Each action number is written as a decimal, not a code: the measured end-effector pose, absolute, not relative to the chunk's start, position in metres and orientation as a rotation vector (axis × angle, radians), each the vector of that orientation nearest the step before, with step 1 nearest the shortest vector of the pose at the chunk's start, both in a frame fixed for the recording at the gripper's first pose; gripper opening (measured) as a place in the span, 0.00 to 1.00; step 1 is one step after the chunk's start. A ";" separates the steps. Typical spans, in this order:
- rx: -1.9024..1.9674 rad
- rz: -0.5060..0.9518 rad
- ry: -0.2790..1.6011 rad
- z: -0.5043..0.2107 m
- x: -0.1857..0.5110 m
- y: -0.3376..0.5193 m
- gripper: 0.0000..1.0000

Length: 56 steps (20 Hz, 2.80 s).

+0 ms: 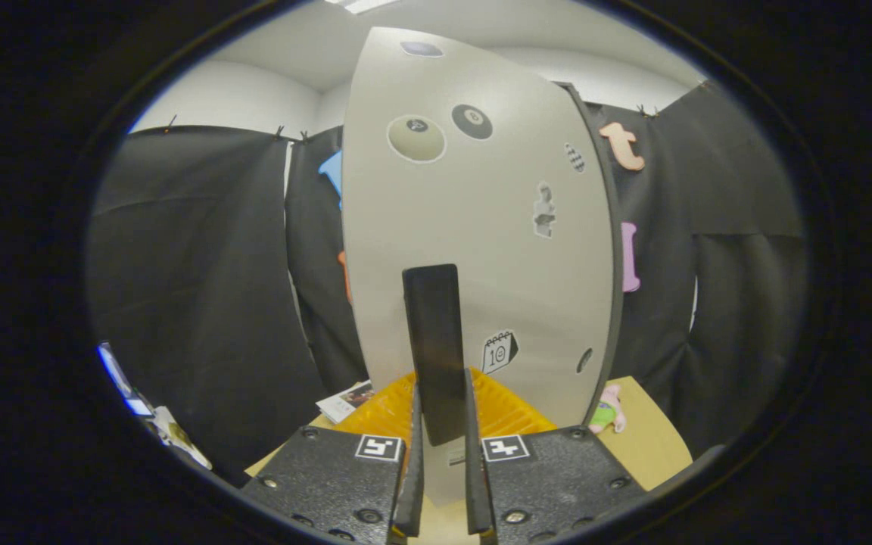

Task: Open the shoe cabinet door, grab the shoes and put them into the shoe cabinet, then close the shoe cabinet door.

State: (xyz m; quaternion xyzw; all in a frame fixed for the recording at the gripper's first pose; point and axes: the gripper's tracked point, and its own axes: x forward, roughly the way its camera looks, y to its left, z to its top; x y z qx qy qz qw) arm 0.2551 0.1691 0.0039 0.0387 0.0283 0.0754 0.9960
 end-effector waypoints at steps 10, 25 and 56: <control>0.034 0.067 0.067 0.002 0.227 0.104 0.12; 0.009 -0.047 0.077 0.003 0.223 0.027 0.04; 0.021 0.105 0.547 -0.355 0.321 0.241 1.00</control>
